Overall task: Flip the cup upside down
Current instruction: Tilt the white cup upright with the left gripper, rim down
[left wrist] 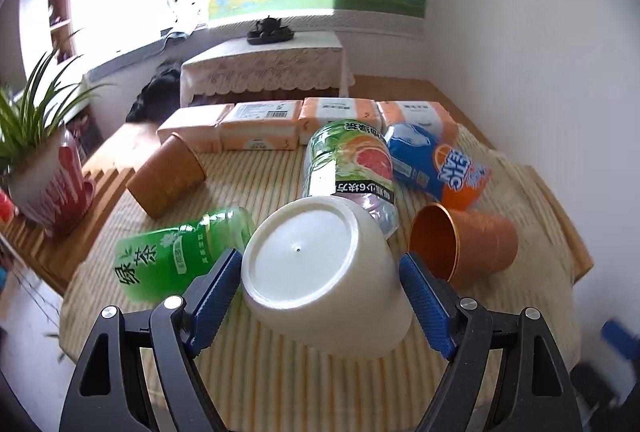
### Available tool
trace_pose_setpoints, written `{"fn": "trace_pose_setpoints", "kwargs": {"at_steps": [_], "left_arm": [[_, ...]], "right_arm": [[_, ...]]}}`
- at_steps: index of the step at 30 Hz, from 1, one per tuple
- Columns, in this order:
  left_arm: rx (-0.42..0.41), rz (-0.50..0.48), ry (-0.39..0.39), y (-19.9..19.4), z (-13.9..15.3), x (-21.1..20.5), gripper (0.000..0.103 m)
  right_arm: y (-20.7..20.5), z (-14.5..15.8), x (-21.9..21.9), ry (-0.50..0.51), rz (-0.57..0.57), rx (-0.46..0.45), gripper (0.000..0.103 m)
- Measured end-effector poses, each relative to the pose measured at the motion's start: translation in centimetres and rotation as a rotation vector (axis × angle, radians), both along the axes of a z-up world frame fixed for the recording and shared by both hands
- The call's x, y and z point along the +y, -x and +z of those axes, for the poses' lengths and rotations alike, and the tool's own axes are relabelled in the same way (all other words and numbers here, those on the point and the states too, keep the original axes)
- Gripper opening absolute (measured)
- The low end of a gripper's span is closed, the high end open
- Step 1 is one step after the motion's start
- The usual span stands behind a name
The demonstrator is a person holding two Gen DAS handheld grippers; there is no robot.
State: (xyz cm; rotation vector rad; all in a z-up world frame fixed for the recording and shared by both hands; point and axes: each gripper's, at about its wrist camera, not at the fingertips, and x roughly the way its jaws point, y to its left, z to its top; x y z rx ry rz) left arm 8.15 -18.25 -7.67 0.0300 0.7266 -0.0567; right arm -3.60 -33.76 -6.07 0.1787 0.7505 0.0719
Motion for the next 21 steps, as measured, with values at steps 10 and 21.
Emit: {"fn": "trace_pose_setpoints", "kwargs": {"at_steps": [10, 21], "left_arm": [[0.004, -0.091, -0.015, 0.5, 0.1, 0.9, 0.083], [0.015, -0.144, 0.004, 0.6, 0.1, 2.1, 0.083]], "right_arm": [[0.9, 1.3, 1.7, 0.12, -0.086, -0.075, 0.075], [0.7, 1.3, 3.1, 0.089, -0.083, -0.072, 0.075]]}}
